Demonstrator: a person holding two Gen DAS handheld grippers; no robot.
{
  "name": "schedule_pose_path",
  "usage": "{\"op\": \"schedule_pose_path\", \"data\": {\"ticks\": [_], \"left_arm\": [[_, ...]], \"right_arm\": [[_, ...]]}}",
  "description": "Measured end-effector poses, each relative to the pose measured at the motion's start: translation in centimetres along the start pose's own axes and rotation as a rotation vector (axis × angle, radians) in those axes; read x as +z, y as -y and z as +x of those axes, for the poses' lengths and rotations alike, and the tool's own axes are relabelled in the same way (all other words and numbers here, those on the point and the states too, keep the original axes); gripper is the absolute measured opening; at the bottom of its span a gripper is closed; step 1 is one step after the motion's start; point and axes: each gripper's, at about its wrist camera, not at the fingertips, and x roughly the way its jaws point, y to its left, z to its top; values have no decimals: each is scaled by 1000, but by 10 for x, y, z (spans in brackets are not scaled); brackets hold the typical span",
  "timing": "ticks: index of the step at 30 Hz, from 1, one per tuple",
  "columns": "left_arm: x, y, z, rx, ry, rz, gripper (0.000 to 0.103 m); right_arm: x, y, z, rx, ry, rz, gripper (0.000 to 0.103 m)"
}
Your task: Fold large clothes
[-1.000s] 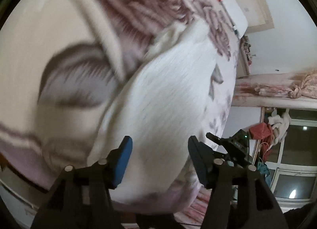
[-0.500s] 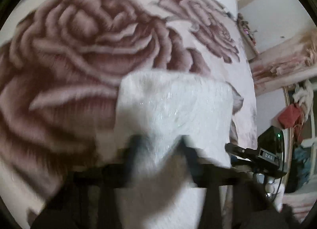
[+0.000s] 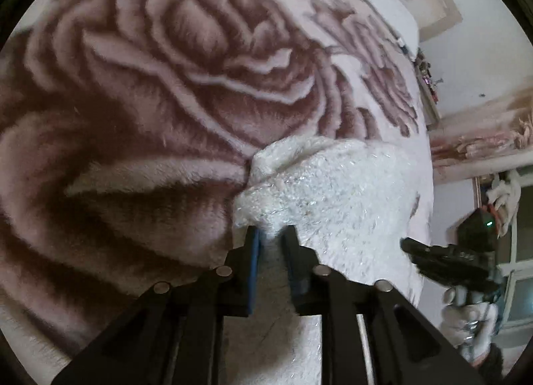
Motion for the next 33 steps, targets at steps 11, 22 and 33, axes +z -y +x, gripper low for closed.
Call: {"op": "schedule_pose_path", "data": {"ticks": [11, 22, 33], "left_arm": [[-115, -56, -95, 412, 106, -12, 90], [-186, -105, -98, 450, 76, -112, 90], [-260, -74, -97, 235, -61, -143, 88]], "right_arm": [[-142, -127, 51, -133, -317, -477, 25], [-159, -138, 132, -486, -323, -499, 23], [-246, -29, -42, -224, -273, -280, 54]]}}
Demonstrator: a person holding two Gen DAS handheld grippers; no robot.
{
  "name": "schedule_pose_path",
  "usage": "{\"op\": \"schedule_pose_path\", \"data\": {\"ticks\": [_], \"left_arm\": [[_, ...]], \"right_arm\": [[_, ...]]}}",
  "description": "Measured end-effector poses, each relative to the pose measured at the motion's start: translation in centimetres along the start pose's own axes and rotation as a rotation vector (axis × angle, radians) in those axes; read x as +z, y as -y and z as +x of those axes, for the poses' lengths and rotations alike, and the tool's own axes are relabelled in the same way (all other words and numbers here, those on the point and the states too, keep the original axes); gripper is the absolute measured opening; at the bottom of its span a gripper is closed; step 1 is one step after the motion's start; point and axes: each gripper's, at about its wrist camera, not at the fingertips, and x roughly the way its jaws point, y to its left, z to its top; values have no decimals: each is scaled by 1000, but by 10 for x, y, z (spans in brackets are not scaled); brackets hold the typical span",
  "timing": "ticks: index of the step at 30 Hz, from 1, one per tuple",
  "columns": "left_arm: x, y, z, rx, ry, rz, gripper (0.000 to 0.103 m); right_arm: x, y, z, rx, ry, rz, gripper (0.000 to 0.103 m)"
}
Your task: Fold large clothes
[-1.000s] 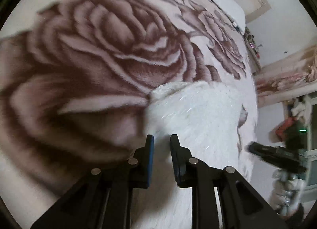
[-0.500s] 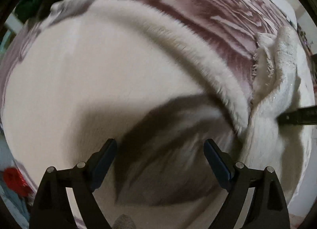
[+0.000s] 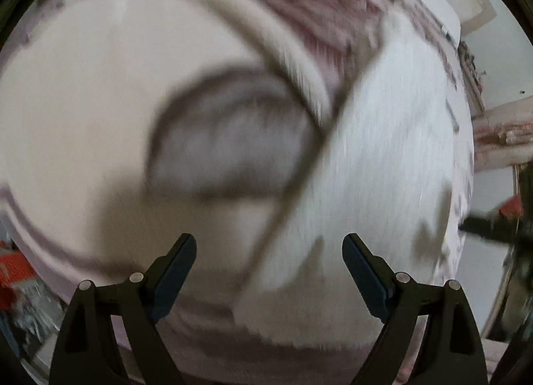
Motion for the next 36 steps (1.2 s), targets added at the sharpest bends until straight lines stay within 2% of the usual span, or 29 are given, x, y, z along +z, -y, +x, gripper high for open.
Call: {"op": "schedule_pose_path", "data": {"ticks": [1, 2, 3, 4, 7, 8, 9, 11, 14, 16, 20, 22, 24, 25, 27, 29, 32, 33, 36], "left_arm": [[-7, 1, 5, -9, -13, 2, 85], [-14, 5, 10, -16, -20, 4, 60], [-17, 10, 14, -19, -25, 8, 28], [-22, 15, 15, -15, -13, 14, 25], [-30, 25, -5, -19, 66, 14, 18], [-32, 28, -12, -26, 81, 9, 17], [-35, 30, -18, -36, 90, 2, 16], [-43, 34, -31, -69, 105, -9, 16], [-56, 41, -45, -105, 108, 1, 16], [-59, 42, -35, -98, 94, 11, 16], [-59, 29, 11, -56, 35, 18, 16], [-60, 21, 35, -55, 16, 1, 16], [-59, 16, 39, -71, 20, -6, 17], [-59, 14, 35, -86, 21, -18, 18], [-58, 11, 17, -126, 34, -23, 26], [-61, 1, -2, -184, 42, -40, 32], [-56, -16, -5, -274, 30, -79, 62], [-52, -22, 0, -296, 31, -93, 63], [-39, -33, 41, -387, -44, -147, 63]], "right_arm": [[-18, 17, 7, 6, -21, 45, 54], [-35, 38, 20, 19, -57, 108, 54], [-48, 49, 34, 31, -89, 163, 54], [-61, 63, 47, 45, -115, 213, 54], [-88, 82, 83, 213, -158, 320, 53], [-93, 83, 86, 239, -127, 335, 51], [-96, 84, 82, 211, -84, 337, 32], [-107, 86, 71, 222, -33, 344, 23], [-122, 86, 45, 202, 38, 321, 20], [-125, 99, 32, 200, 66, 323, 20], [-122, 116, 38, 153, 58, 344, 20], [-119, 123, 47, 106, 49, 329, 19], [-116, 125, 55, 89, 41, 319, 20], [-114, 124, 55, 86, 32, 305, 21], [-116, 120, 46, 97, 11, 278, 23], [-108, 116, 39, 182, -10, 280, 33], [-107, 154, 22, 272, 22, 260, 53], [-108, 160, 22, 287, 23, 260, 60], [-106, 179, 34, 383, 13, 274, 61]]}}
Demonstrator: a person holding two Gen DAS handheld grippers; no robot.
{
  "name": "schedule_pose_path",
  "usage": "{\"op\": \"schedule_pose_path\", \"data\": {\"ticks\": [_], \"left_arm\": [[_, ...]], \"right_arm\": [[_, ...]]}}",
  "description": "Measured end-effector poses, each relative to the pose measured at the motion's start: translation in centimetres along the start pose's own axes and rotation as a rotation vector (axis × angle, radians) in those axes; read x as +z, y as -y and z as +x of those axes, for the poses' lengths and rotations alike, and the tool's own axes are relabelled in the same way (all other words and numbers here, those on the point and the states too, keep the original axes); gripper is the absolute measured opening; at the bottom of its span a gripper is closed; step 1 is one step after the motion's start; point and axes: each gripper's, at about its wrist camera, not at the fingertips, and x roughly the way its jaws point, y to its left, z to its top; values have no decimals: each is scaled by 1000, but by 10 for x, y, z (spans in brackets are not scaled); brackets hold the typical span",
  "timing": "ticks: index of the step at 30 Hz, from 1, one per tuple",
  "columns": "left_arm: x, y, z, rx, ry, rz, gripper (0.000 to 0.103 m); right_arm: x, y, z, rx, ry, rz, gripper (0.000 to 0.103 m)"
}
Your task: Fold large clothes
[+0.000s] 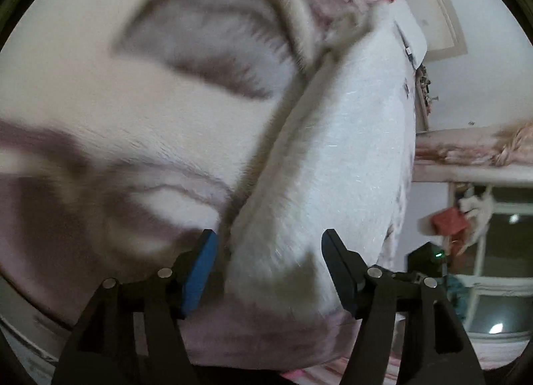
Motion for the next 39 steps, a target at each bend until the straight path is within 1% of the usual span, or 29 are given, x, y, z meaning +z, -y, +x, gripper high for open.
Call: {"op": "schedule_pose_path", "data": {"ticks": [1, 2, 4, 6, 7, 9, 11, 12, 14, 15, 16, 18, 19, 29, 33, 34, 35, 36, 37, 39], "left_arm": [[3, -2, 7, -6, -16, -2, 63], [6, 0, 17, 17, -28, 16, 63], [9, 12, 31, 77, -30, 85, 64], [6, 25, 34, 124, -26, 137, 66], [3, 28, 34, 145, -23, 158, 66], [-1, 31, 33, 164, -11, 170, 66], [-3, 32, 34, 173, -4, 165, 66], [-4, 35, 35, 180, -1, 163, 66], [-6, 38, 36, 196, 2, 166, 66], [-8, 42, 38, 200, 4, 167, 66], [-9, 41, 38, 202, 6, 166, 66], [-9, 41, 39, 204, 6, 165, 66], [-9, 41, 38, 205, 6, 166, 66], [-7, 40, 36, 205, 7, 163, 66], [-5, 37, 34, 194, 11, 139, 67], [-4, 36, 32, 192, 18, 132, 67], [-4, 37, 30, 191, 33, 129, 65], [-5, 39, 28, 191, 45, 133, 48], [-6, 42, 26, 193, 47, 139, 42], [-8, 46, 21, 201, 56, 145, 30]], "right_arm": [[3, 7, 5, 44, -12, 19, 61], [4, 12, 11, 74, -15, 27, 61], [10, 17, 21, 122, -15, 33, 63], [14, 18, 24, 172, -7, 45, 63], [13, 17, 27, 181, -7, 41, 63], [17, 11, 41, 191, -13, 31, 63], [11, 6, 46, 197, -15, 41, 63], [19, 1, 58, 202, -15, 50, 63], [16, 2, 60, 202, -18, 54, 63], [17, 0, 67, 203, -18, 54, 63], [22, 7, 66, 204, -20, 52, 63], [23, 8, 68, 203, -24, 53, 63], [28, 14, 78, 201, -27, 52, 63], [26, 7, 84, 192, -56, 52, 63], [24, 1, 84, 230, -54, 64, 63], [24, -2, 86, 235, -51, 56, 60], [24, -5, 87, 235, -43, 52, 54], [23, -5, 89, 262, -36, 63, 32], [22, -5, 90, 293, -29, 77, 21], [17, -11, 85, 282, 0, 64, 18]]}}
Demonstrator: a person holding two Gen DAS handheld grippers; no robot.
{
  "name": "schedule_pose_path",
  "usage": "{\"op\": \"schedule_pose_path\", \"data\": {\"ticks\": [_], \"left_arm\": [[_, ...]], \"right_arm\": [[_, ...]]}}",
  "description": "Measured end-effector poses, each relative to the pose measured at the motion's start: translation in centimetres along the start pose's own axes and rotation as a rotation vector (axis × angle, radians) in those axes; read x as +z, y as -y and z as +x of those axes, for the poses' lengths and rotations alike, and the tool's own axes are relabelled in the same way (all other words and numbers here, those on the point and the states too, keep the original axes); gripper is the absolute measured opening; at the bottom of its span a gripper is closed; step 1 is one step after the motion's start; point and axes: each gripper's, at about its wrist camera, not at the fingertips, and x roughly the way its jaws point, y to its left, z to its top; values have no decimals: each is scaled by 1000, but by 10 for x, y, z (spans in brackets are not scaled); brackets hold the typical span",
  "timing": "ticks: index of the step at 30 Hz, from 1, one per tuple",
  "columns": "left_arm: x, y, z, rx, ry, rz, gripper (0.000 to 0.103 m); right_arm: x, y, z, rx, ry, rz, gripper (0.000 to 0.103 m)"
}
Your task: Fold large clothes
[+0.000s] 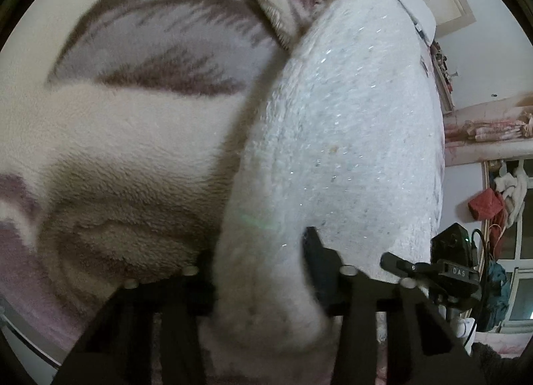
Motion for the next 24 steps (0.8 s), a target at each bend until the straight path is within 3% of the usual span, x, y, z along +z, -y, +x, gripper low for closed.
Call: {"op": "schedule_pose_path", "data": {"ticks": [3, 9, 14, 16, 18, 20, 21, 24], "left_arm": [[-6, 5, -17, -30, 18, -10, 19], [-44, 16, -62, -86, 17, -51, 16], [-66, -2, -35, -97, -61, -78, 17], [-62, -11, -13, -92, -75, -84, 22], [-56, -18, -1, -98, -103, -107, 42], [-52, -31, 15, -172, -145, -149, 54], [-52, -34, 17, -194, -146, -162, 56], [-50, -31, 15, -180, -125, -131, 55]], "right_arm": [[-16, -12, -9, 17, 23, -8, 15], [-57, -35, -36, 17, -18, -25, 14], [-66, -5, -31, -46, -77, 15, 15], [-58, 11, -23, -49, -95, 54, 17], [-53, 21, -19, -67, -103, 70, 23], [-52, 28, -18, -70, -120, 79, 35], [-53, 32, -19, -84, -123, 81, 45], [-54, 44, -15, -53, -138, 85, 48]]}}
